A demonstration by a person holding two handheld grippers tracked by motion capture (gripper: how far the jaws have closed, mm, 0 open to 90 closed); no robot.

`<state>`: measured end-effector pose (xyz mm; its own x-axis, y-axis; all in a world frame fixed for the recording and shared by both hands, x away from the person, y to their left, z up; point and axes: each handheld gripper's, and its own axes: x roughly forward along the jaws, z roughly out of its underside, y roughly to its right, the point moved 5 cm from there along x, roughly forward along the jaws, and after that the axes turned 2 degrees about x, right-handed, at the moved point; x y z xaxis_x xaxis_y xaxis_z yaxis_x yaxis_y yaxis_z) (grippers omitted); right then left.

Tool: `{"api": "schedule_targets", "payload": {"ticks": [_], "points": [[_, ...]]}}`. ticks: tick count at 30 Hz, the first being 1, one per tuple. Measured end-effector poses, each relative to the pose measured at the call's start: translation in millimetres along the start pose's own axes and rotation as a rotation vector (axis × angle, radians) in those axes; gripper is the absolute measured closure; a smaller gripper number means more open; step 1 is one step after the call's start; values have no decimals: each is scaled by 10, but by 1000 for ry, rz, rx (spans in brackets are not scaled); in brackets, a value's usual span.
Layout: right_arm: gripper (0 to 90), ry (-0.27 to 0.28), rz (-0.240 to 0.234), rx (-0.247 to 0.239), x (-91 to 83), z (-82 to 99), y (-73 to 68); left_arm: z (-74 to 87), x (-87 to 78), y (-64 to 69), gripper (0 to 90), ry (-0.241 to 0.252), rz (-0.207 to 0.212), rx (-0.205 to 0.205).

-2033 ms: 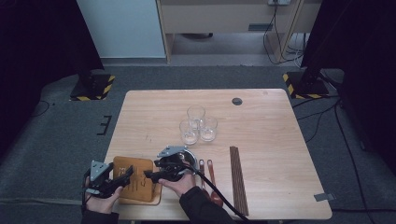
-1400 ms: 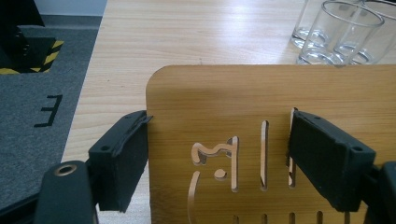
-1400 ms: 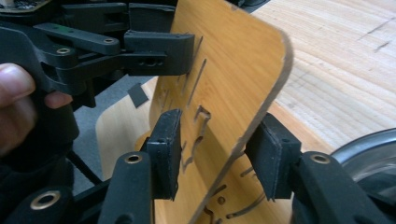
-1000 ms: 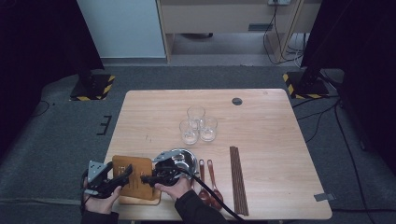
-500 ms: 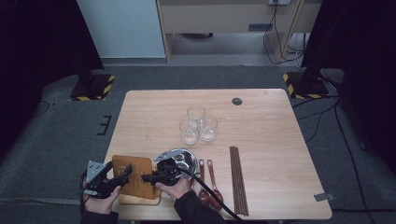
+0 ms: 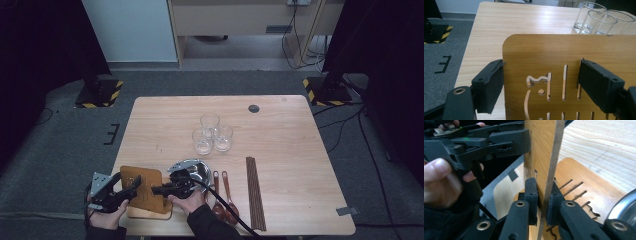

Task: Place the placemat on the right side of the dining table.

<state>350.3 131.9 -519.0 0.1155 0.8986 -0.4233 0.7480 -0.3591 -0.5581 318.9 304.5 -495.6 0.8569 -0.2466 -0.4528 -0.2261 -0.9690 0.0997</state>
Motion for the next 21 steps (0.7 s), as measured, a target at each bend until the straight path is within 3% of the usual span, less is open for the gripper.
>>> {"api": "schedule_targets", "payload": {"ticks": [1,2,3,5,6,21], "points": [[861,3,-32,16,-4,1,-9,3,-4,6,266,-1,4,-6],[861,3,-32,16,-4,1,-9,2,-16,22,266,3,42,-14],[866,7,-50,23,-2,0,-15,2,-20,46,375,19,43,-14],[869,11,-30,5,5,-2,-23,-2,-21,52,360,20,22,16],[870,12,-36,12,10,2,-17,0,-19,43,323,18,19,12],[871,42,-28,27,-38,-43,-47,-41,-65,10,253,86,34,-4]]}}
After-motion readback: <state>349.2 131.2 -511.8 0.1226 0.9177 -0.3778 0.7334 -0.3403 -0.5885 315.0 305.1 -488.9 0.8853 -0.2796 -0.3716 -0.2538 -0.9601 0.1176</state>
